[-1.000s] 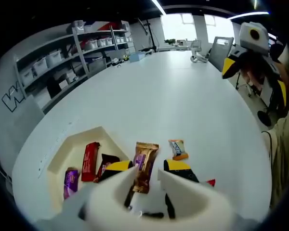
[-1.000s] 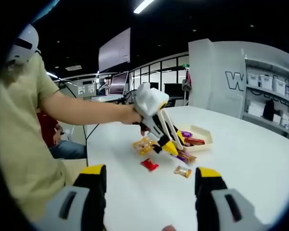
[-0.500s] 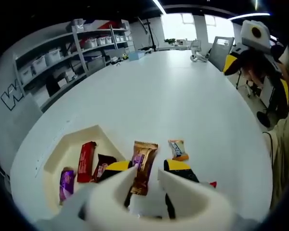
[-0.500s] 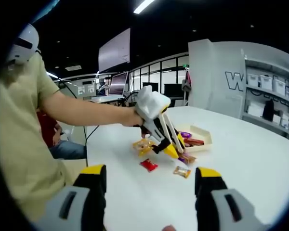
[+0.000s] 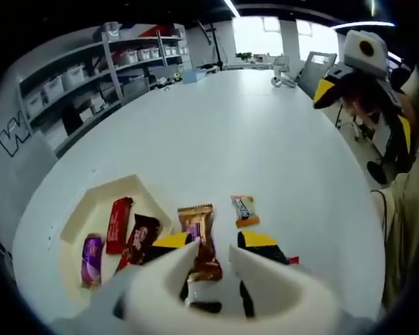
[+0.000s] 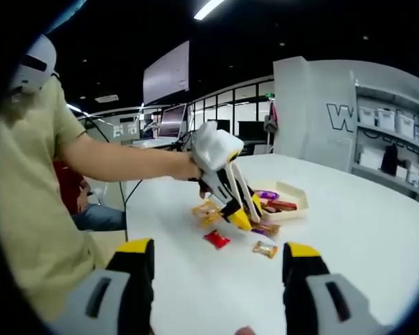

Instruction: Place the target food into the container with the food tongs after gripping and lifting it, then release it inside without dropping or visibly crushing the food.

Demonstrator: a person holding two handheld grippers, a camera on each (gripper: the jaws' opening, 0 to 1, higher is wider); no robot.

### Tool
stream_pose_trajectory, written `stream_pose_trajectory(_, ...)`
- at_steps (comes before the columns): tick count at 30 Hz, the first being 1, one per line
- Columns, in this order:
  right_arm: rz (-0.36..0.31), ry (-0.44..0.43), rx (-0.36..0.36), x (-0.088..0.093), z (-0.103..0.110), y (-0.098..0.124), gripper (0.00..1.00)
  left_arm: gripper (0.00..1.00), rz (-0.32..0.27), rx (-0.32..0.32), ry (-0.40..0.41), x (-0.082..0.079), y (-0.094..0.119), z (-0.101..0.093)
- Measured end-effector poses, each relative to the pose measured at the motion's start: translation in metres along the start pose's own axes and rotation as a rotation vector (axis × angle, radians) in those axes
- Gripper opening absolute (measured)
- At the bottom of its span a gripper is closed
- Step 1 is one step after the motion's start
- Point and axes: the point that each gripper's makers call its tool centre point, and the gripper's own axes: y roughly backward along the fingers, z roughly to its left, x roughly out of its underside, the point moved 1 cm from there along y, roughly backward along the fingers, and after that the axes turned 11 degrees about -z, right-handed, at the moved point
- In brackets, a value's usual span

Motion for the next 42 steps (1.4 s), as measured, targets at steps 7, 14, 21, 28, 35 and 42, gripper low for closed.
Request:
stream_pose_trajectory(7,-0.002,0.001,0.002,0.000,0.000,0.000,0.73,0.25,0.006,-0.021,0.018,0.003,0.008,0.002)
stream_pose_trajectory(14,-0.001,0.003,0.000,-0.001,0.002,0.000,0.73,0.26,-0.027,-0.065,0.037,-0.006,0.006,0.009)
stream_pose_trajectory(21,-0.005,0.001,0.004,-0.002,0.002,0.003,0.74,0.26,-0.019,-0.100,0.064,-0.003,0.000,0.012)
stream_pose_trajectory(28,-0.004,0.002,0.004,-0.002,0.003,0.003,0.74,0.26,-0.014,-0.130,0.091,-0.001,-0.001,0.016)
stream_pose_trajectory(35,-0.004,0.001,0.005,-0.001,0.002,0.004,0.73,0.26,0.000,-0.135,0.123,0.006,-0.005,0.017)
stream_pose_trajectory(42,-0.005,0.001,0.005,-0.001,0.002,0.004,0.73,0.25,-0.005,-0.126,0.158,0.008,-0.007,0.017)
